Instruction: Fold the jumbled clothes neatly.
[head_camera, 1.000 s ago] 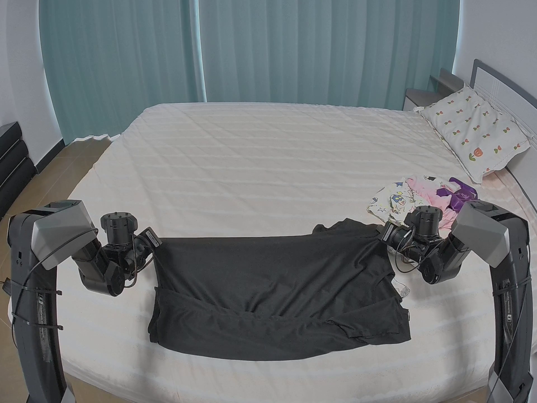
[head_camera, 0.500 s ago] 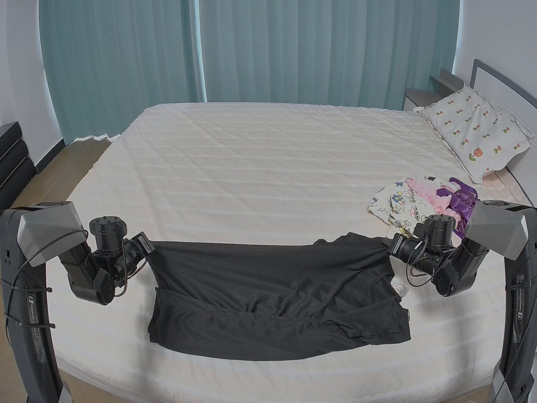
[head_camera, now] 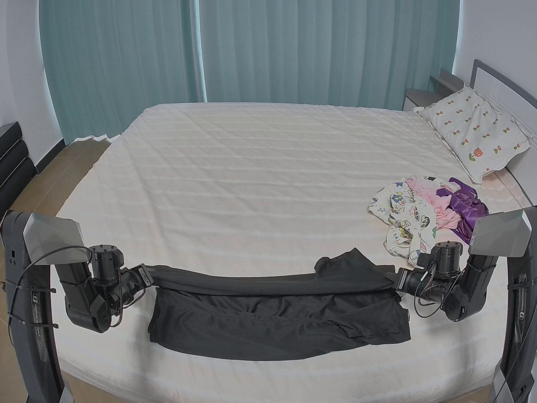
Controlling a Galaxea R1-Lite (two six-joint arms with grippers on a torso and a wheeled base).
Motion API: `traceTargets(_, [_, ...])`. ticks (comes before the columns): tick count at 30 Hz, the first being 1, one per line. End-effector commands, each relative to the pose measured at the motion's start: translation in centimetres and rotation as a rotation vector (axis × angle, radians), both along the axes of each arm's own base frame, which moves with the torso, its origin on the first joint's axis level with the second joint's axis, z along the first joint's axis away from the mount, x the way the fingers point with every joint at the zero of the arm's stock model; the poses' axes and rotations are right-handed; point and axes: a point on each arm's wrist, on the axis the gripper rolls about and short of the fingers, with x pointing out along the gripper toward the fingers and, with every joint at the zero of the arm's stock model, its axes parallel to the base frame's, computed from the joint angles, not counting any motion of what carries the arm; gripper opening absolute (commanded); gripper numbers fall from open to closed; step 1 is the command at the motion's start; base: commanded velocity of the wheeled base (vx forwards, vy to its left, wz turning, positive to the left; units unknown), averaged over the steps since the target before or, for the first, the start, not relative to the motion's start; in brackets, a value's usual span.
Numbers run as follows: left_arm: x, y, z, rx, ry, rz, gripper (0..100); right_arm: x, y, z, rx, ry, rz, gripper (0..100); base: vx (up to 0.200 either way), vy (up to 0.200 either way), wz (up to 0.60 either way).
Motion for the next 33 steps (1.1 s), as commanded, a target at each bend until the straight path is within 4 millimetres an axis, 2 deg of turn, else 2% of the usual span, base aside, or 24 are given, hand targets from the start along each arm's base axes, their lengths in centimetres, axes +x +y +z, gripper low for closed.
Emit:
traceTargets(1, [-1.9, -0.1, -2.7, 0.028, 0.102, -0.032, 0, -1.4, -0.1, -1.4, -0.024, 0.063, 0.02, 0, 0.0, 0.0, 0.0])
traceTargets(6, [-2.8, -0.2, -3.5, 0.042, 0.146, -0.047, 0, -2.3, 0.2, -2.0, -0.045, 0.096, 0.045, 0, 0.0, 0.0, 0.0])
traceTargets(7, [-2.8, -0.2, -3.4, 0.042, 0.144, -0.048, 0, -2.3, 0.3, -2.1, -0.047, 0.099, 0.048, 100, 0.0, 0.0, 0.0])
traceTargets(8, [-2.8, -0.3, -3.3, 0.041, 0.141, -0.049, 0, -2.4, 0.3, -2.1, -0.047, 0.099, 0.048, 100, 0.0, 0.0, 0.0])
traceTargets(9, [-2.8, -0.3, -3.3, 0.041, 0.139, -0.049, 100, -2.4, 0.4, -1.9, -0.047, 0.091, 0.049, 100, 0.0, 0.0, 0.0])
traceTargets(18, [-3.8, 0.3, -2.5, 0.031, 0.088, -0.022, 100, -2.6, -0.1, 0.7, -0.027, -0.02, 0.027, 100, 0.0, 0.0, 0.0])
traceTargets(22, [-4.1, 0.9, -1.6, -0.044, 0.028, 0.041, 100, -2.2, -0.2, 2.5, -0.008, -0.07, 0.016, 100, 0.0, 0.0, 0.0])
traceTargets(24, [-4.1, 0.9, -1.5, -0.048, 0.025, 0.043, 100, -2.2, -0.2, 2.6, -0.006, -0.071, 0.016, 100, 0.0, 0.0, 0.0])
traceTargets(25, [-3.8, 1.5, -0.1, -0.128, -0.036, 0.1, 100, -1.6, 0.8, 3.0, 0.018, -0.087, 0.032, 100, 0.0, 0.0, 0.0])
traceTargets(29, [-3.6, 1.5, 1.6, -0.25, -0.102, 0.155, 100, -0.5, 2.5, 2.8, 0.037, -0.068, 0.068, 100, 0.0, 0.0, 0.0])
traceTargets(33, [-3.5, 1.3, 2.2, -0.363, -0.127, 0.196, 100, 0.8, 3.8, 1.5, 0.035, 0.009, 0.095, 100, 0.0, 0.0, 0.0])
